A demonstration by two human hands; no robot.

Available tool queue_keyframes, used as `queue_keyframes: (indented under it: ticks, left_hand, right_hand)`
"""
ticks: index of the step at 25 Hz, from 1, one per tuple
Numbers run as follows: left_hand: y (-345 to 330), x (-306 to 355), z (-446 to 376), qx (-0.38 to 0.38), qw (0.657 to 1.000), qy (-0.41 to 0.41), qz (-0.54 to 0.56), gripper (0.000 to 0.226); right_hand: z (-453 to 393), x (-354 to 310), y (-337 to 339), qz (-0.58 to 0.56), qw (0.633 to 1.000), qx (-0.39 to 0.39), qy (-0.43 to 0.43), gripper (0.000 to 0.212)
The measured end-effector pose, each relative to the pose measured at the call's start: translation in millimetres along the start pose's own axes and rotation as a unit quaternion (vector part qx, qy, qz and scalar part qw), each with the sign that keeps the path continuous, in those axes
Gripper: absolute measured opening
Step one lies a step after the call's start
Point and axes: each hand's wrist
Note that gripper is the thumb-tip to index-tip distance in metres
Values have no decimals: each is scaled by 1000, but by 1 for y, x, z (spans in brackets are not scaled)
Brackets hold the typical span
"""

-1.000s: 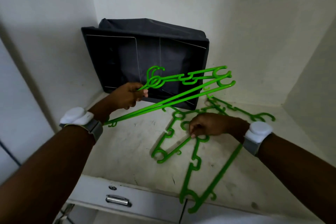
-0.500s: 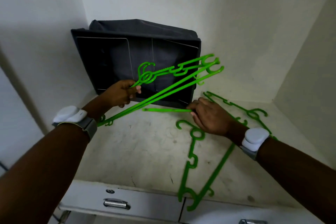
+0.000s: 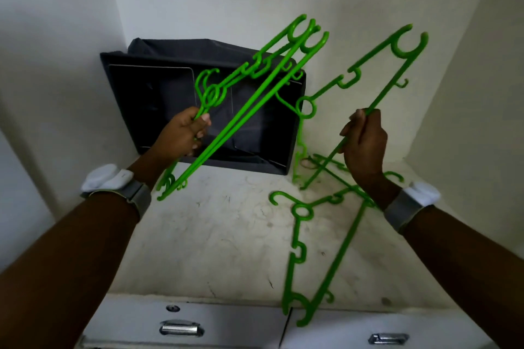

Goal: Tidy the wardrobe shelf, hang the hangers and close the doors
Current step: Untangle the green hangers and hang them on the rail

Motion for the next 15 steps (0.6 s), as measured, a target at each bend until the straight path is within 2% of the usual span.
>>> queue_keyframes:
  ticks: [3,6,9,11,13,15]
  left_hand:
    - [-10,-8,-4,-27,999,11,-19,24]
    - [-28,-20,-5,-51,996,-9,-72,25]
    - [-44,-27,-4,-83,982,-49,-165,23]
    - [-50,-32,-1,-119,951,-73,-274,22]
    - [-56,-45,5,-131,905,-89,-394,22]
    - [-66,-56,15,-135,887,-64,-438,20]
  right_hand:
    - [26,-3,-2,-124,986,-47,-103,28]
    - [62,-13,-8,-248,943,-80,-209,29]
    - [90,-25,-16,-313,898,-110,-290,32]
    - [103,-29,-18,-347,864,-123,-343,33]
    - [113,-31,-18,-388,822,-142,-392,30]
    - [124,-29,-16,-424,783,-156,-428,27]
Point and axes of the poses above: each hand's wrist, its own z-axis away from the middle knuckle, its own y-axis out of the back of the hand, x = y × z, and after that the axes turned 7 degrees about z, right-handed
